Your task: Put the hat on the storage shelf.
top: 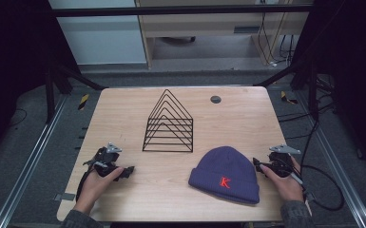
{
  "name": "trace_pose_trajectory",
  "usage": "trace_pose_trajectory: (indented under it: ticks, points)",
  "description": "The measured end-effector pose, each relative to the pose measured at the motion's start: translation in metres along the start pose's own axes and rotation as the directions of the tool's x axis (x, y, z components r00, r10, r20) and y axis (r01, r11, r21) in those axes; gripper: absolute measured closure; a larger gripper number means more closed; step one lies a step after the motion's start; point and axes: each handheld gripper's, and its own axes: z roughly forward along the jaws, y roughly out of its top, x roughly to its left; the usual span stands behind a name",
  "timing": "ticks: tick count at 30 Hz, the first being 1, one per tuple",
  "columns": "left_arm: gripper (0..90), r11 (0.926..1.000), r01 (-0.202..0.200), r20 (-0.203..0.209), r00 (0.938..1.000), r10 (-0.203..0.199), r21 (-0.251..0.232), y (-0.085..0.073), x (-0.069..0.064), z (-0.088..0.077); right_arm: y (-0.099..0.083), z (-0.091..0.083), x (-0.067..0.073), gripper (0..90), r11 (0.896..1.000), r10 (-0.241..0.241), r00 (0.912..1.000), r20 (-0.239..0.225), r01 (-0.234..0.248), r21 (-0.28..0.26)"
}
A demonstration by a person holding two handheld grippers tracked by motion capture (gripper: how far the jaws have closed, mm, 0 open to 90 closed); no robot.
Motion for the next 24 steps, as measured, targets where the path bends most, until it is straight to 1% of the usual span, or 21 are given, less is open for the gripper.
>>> trace_pose_trajectory:
  ticks: [3, 7, 11, 15, 19, 20, 21, 23, 24]
  points:
    - [4.4, 1.0, 0.001, 0.0, 1.0, -0.001, -0.01, -0.0011, -0.0008, 0.0005, 0.0, 0.0001, 0.0002, 16.6, 1.0, 0.001, 1.0, -0.002, -0.001, 0.0]
    - [1.7, 1.0, -0.001, -0.003, 1.0, 0.001, -0.008, -0.0011, -0.002, 0.0014, -0.0003, -0.0002, 0.0007, 16.3, 1.0, -0.004, 1.0, -0.006, 0.004, 0.001]
    - [1.3, 1.0, -0.001, -0.003, 1.0, 0.001, -0.007, -0.0009, -0.0025, 0.0019, -0.0004, -0.0003, 0.0008, 16.3, 1.0, -0.004, 1.0, -0.007, 0.004, 0.001]
    - [0.0, 0.9999, -0.01, 0.002, 1.0, 0.01, 0.006, 0.0004, -0.0028, 0.0027, -0.0007, -0.0007, 0.0022, 16.3, 1.0, 0.005, 1.0, 0.003, -0.005, 0.002]
    - [0.0, 0.9999, -0.01, 0.001, 1.0, 0.01, 0.007, 0.0006, -0.0029, 0.003, -0.0005, -0.0006, 0.0022, 16.4, 1.0, 0.007, 1.0, 0.005, -0.007, 0.003]
    - [0.0, 0.9999, -0.01, 0.001, 0.9999, 0.01, 0.01, 0.001, -0.0029, 0.003, 0.0, -0.0006, 0.0028, 16.1, 1.0, 0.016, 0.9999, 0.006, -0.016, 0.006]
    - [0.0, 0.9999, -0.013, 0.003, 0.9999, 0.013, 0.01, 0.0012, -0.0028, 0.0031, 0.0013, -0.0005, 0.0019, 15.3, 1.0, 0.008, 1.0, 0.002, -0.008, 0.015]
    - [0.0, 0.9998, -0.017, 0.007, 0.9998, 0.017, 0.009, 0.0014, -0.0024, 0.0033, 0.0061, -0.0008, 0.0006, 14.8, 0.999, 0.037, 0.9991, -0.022, -0.036, 0.04]
    - [0.0, 0.9998, -0.018, 0.007, 0.9998, 0.017, 0.009, 0.0015, -0.0024, 0.0034, 0.0086, -0.0009, 0.0007, 13.9, 0.999, 0.038, 0.9989, -0.029, -0.037, 0.039]
